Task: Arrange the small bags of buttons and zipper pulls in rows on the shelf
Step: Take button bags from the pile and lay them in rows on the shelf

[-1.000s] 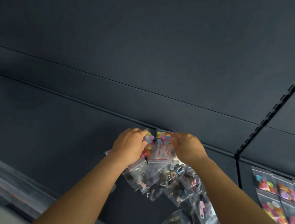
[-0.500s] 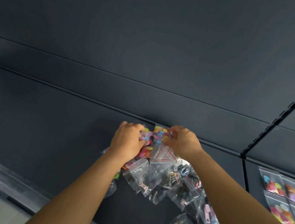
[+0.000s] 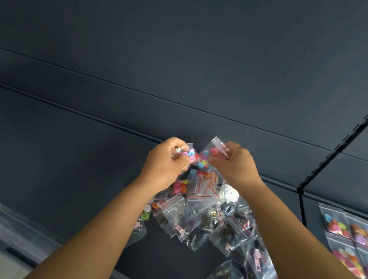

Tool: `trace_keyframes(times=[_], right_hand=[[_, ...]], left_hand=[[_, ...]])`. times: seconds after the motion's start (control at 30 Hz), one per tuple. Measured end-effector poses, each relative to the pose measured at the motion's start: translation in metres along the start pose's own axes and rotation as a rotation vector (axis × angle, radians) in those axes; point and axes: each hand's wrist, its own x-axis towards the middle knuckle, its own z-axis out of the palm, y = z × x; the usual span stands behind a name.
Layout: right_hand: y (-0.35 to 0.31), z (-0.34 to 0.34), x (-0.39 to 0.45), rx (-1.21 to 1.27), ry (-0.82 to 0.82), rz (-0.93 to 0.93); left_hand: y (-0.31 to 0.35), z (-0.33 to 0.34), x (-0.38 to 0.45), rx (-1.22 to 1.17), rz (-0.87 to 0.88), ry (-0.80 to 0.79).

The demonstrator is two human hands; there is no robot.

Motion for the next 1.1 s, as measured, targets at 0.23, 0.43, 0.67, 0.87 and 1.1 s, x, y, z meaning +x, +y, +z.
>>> trace_keyframes(times=[0.23, 0.43, 0.67, 0.87, 1.1], right_hand=[[0.014, -0.044, -0.024, 0.385, 0.120, 0.119], [0.040, -0.092, -0.058, 0.487, 0.059, 0.092], [0.083, -0.158, -0.104, 0.483, 0.149, 0.118], [0.134, -0.225, -0.147, 0.538, 0.275, 0.193], [0.190, -0.286, -0.195, 0.593, 0.183, 0.191]], left_hand=[[0.042, 0.025, -0.012, -0.166, 0.055, -0.155], [0.081, 0.071, -0.030, -0.220, 0.097, -0.294], [0.127, 0.133, -0.065, -0.237, 0.085, -0.396], [0.169, 0.199, -0.110, -0.334, -0.042, -0.377], [0.208, 0.270, -0.165, -0.267, 0.022, -0.460]])
